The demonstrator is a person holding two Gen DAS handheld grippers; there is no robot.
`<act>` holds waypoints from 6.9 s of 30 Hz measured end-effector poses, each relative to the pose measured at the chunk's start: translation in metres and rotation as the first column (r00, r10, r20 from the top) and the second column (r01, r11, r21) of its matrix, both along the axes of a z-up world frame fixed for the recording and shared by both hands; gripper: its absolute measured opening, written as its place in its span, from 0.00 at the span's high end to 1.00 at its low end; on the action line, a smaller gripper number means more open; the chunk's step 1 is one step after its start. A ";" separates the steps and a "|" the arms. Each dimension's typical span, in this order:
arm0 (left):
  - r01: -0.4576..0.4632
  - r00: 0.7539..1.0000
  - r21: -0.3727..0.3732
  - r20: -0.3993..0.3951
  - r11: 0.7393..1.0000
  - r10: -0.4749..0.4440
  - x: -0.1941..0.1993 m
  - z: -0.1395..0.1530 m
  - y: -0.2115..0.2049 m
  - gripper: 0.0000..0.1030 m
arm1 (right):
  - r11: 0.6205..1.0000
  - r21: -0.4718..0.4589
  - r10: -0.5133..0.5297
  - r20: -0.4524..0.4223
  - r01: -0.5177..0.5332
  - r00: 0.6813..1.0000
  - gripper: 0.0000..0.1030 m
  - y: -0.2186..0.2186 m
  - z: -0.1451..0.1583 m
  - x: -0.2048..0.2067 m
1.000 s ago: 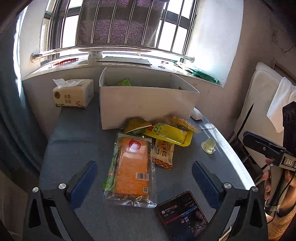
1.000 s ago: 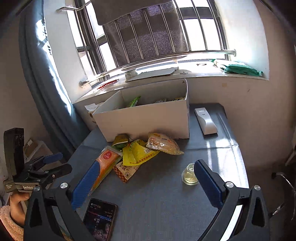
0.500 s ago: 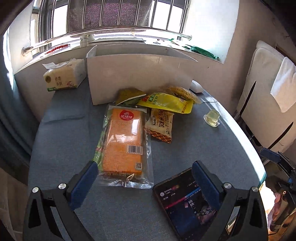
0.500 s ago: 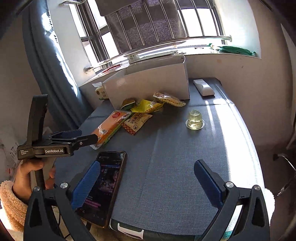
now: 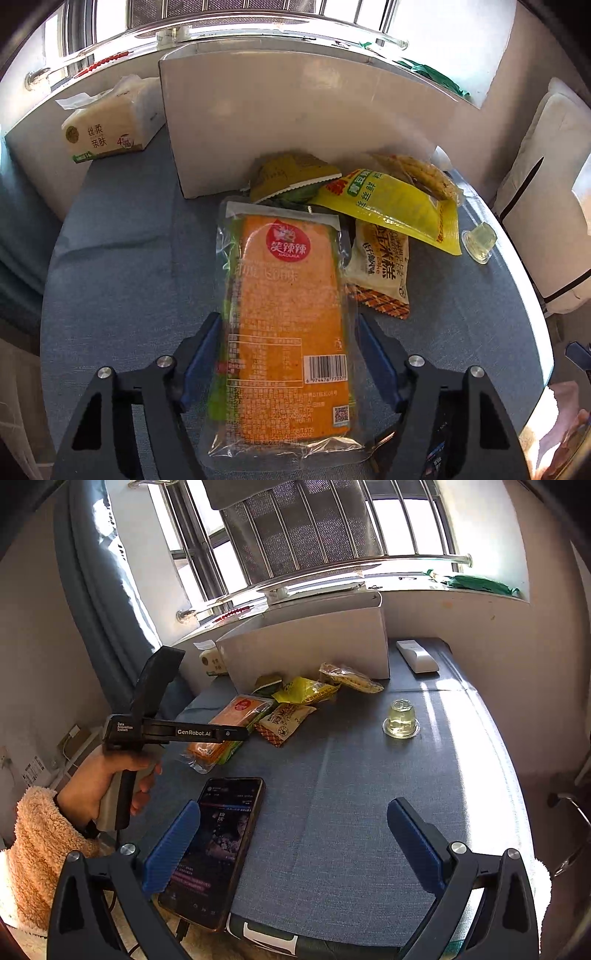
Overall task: Organize snacks
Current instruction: 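Grasp the orange bread bag with the left tool, then grasp the clear jelly cup with the right tool while the left tool holds the bread bag, then lower the bread bag and jelly cup into the white box and open both tools, then withdraw both tools from the box back over the table, then grasp the second green seaweed bag with the left tool, then grasp the clear Lay's bag with the right tool while the left tool holds the seaweed bag, then lower both held bags into the white box and open both tools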
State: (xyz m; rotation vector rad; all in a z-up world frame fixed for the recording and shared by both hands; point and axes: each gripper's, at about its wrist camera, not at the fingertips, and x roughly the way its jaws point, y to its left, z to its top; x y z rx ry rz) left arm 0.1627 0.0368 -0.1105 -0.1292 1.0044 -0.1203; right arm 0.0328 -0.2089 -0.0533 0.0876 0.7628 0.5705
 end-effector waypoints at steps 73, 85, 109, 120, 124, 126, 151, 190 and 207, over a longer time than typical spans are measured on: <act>-0.017 0.948 -0.280 0.301 0.960 0.105 0.094 0.145 0.030 0.45 | 1.000 -0.010 0.014 0.099 -0.013 0.995 0.60 0.065 0.105 0.237; -0.076 0.984 -0.231 0.137 0.970 0.110 0.194 0.109 0.021 0.40 | 0.993 -0.116 -0.009 -0.039 0.004 0.999 0.60 0.090 0.066 0.350; -0.055 0.923 -0.096 0.376 0.994 0.087 -0.008 0.145 0.023 0.00 | 0.999 -0.018 0.042 0.156 -0.040 0.987 0.00 0.042 0.118 0.184; -0.128 0.964 -0.127 0.218 0.984 0.154 -0.137 0.043 0.008 0.00 | 0.997 0.039 0.064 0.003 -0.064 0.998 0.00 0.001 0.019 0.021; -0.148 0.965 -0.111 0.200 0.983 0.168 -0.144 0.039 0.009 0.00 | 0.997 0.057 0.056 -0.029 -0.054 0.998 0.00 -0.012 0.007 -0.007; -0.143 0.967 -0.122 0.194 0.982 0.164 -0.138 0.040 0.009 0.00 | 0.997 0.070 0.045 -0.011 -0.044 0.999 0.00 -0.018 0.009 -0.012; -0.101 0.995 0.141 0.040 0.985 0.096 0.000 -0.009 -0.009 0.31 | 0.998 0.070 0.006 0.022 -0.008 1.000 0.00 -0.026 0.016 -0.018; -0.099 0.953 -0.245 0.256 0.964 0.163 -0.115 0.050 0.036 0.34 | 0.986 0.152 0.005 -0.415 0.063 0.910 0.00 0.040 -0.035 0.254; -0.106 0.949 -0.251 0.265 0.962 0.173 -0.119 0.053 0.038 0.34 | 0.992 0.122 0.013 -0.327 0.028 0.945 0.82 0.033 -0.019 0.231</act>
